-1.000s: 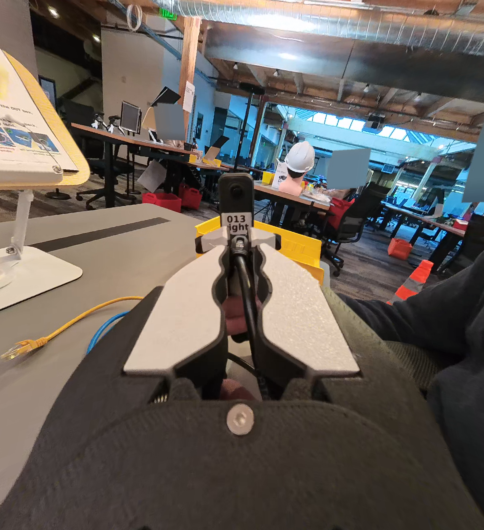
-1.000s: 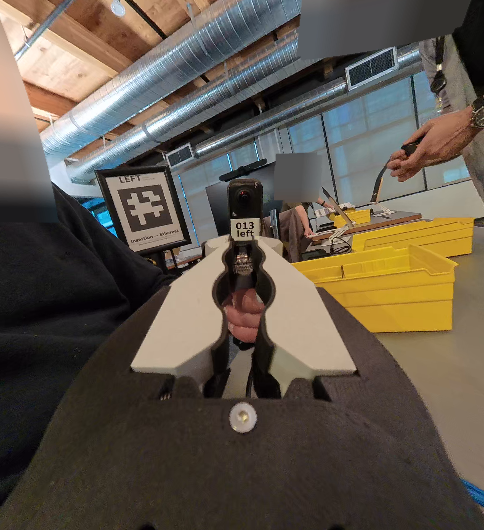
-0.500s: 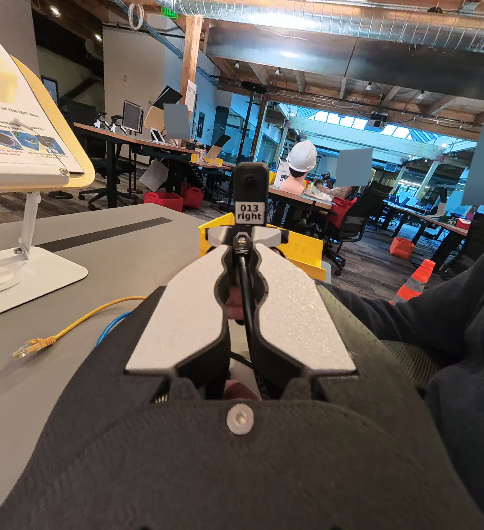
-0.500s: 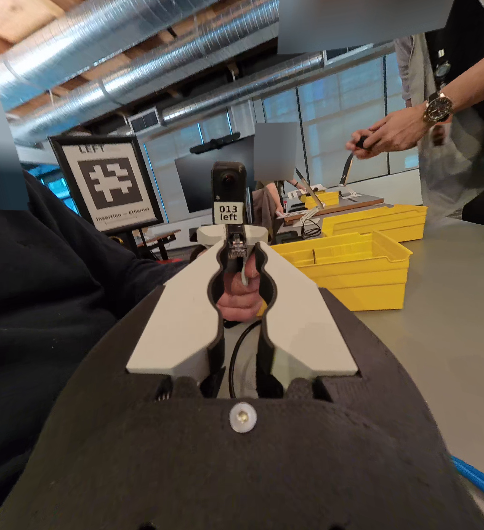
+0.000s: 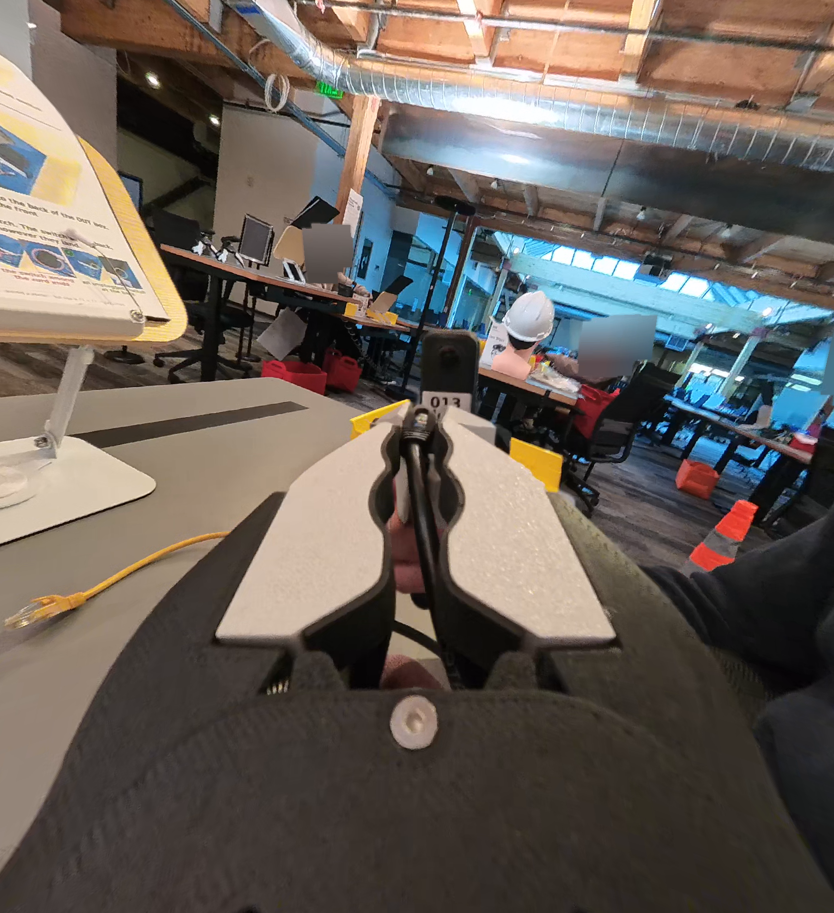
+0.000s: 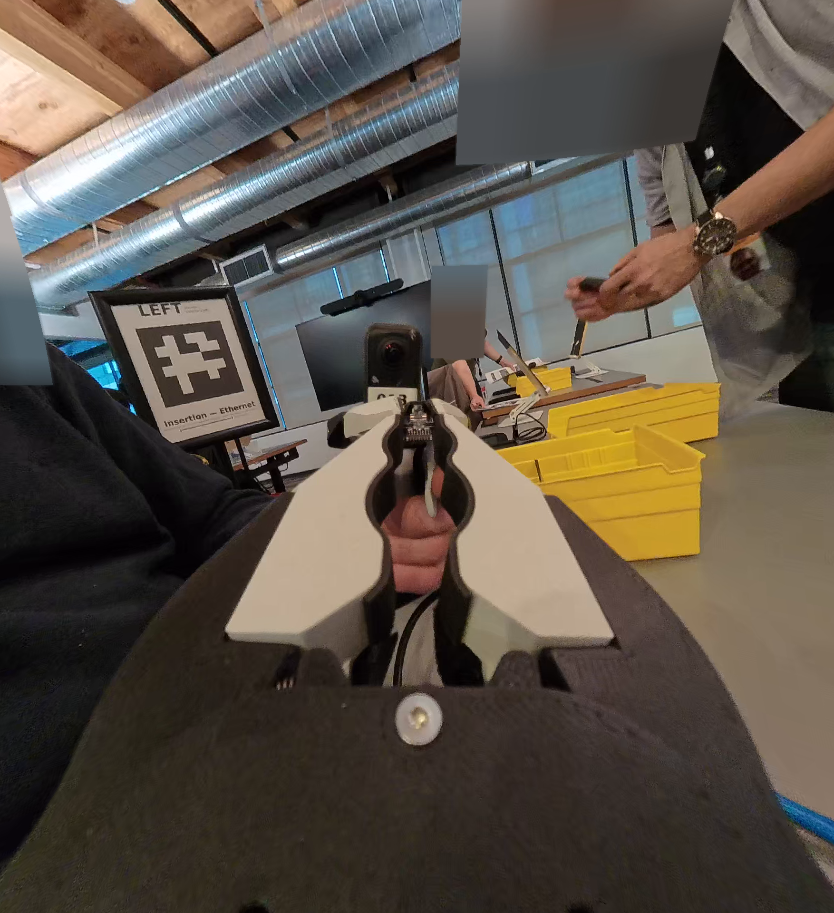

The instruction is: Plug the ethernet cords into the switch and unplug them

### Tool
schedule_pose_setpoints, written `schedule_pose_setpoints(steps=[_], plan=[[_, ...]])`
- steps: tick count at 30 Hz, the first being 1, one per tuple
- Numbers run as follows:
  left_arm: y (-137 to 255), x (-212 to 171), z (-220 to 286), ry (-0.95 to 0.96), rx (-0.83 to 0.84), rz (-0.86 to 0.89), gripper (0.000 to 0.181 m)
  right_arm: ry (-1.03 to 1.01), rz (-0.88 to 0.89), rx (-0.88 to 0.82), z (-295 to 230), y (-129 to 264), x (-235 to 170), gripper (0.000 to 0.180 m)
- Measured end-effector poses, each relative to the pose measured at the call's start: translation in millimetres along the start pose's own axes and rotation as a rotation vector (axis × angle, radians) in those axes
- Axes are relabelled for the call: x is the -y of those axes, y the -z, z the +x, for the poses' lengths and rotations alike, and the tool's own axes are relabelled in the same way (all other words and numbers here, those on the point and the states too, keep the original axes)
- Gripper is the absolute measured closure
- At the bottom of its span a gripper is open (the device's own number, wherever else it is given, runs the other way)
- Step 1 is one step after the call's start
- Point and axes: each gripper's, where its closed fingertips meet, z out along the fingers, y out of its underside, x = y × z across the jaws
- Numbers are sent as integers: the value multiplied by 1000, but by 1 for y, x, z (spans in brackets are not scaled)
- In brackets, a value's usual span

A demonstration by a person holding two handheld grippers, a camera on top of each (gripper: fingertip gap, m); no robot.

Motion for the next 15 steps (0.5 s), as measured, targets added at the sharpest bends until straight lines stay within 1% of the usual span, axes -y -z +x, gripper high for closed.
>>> schedule_pose_setpoints(steps=[5,10,12,15], plan=[[-1,-1,0,44,-16,31,169,-16,19,0,0,1,0,169],[3,-5,-3,17,-9,-2,169,-16,-27,-19,4,0,-3,169],[7,-2,-1,-5,-35,-6,169,-36,-19,-32,8,6,3,148],[15,-4,-4,-63,-51,-61,169,50,-114,-114,15,21,1,152]])
